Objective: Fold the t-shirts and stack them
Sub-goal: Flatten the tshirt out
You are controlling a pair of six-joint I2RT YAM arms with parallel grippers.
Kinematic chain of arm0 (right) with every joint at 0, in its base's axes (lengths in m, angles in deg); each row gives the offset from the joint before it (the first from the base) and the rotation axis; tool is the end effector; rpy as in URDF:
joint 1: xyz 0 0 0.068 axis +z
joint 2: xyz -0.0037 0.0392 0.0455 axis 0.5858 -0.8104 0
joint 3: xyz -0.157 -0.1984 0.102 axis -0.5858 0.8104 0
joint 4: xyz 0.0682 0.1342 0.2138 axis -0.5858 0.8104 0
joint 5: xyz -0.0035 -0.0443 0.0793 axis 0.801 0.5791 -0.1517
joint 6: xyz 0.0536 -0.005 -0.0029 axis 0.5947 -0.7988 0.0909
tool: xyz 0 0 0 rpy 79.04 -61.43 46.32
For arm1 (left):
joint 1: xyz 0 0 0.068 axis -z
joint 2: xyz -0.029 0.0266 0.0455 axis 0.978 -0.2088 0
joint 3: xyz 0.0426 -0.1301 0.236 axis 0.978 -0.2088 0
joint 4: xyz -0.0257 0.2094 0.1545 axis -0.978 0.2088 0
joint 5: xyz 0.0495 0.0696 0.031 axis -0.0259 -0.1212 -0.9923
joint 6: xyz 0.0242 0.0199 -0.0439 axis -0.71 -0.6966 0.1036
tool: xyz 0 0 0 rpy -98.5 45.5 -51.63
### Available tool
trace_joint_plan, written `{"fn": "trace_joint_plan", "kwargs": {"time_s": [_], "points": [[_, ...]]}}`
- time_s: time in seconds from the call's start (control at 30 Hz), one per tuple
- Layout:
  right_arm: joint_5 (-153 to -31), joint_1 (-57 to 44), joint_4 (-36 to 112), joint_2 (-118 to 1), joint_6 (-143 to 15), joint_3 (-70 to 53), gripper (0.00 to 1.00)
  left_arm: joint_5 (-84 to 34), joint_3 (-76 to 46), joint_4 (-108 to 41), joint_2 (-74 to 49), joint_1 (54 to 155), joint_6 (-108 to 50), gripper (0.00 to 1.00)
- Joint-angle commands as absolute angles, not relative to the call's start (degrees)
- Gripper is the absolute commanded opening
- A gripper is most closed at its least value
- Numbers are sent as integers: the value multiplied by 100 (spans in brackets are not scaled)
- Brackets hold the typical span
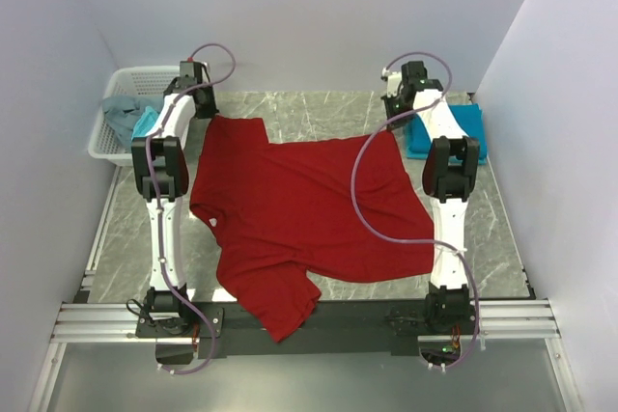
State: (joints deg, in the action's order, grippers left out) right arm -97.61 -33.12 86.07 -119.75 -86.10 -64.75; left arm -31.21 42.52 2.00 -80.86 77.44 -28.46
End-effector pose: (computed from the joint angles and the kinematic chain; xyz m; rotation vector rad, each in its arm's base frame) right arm 0.5350 0.0336 0.1933 -0.4870 2.5413 0.2130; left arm 0.5604 0.0038 0.1846 -0.2407 2.3907 -0.1354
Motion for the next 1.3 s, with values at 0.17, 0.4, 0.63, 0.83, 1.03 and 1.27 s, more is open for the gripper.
{"fn": "trace_joint_plan", "kwargs": {"time_s": [0.17, 0.4, 0.63, 0.83, 1.03, 1.27], "points": [[-10141, -3296, 8280, -9964, -8558, -6547, 0, -2732, 4316, -422, -6086, 7751, -2567, 0], [-9801, -3191, 8614, -8408, -8847, -6624, 0, -2731, 3492, -870, -4318, 7742, -2444, 0], [-9317, -3182, 8597, -6275, -9199, -6828, 0, -3241, 2541, -1424, -2016, 7751, -2452, 0], [-8859, -3191, 7981, -4727, -9296, -6511, 0, -3312, 2303, -1662, -267, 7751, -2347, 0], [-8236, -3191, 7542, -4004, -9462, -6669, 0, -3479, 2794, -1592, 333, 7742, -2347, 0], [-7980, -3208, 7383, -3941, -9612, -6476, 0, -3505, 3120, -1609, 465, 7760, -2338, 0]]}}
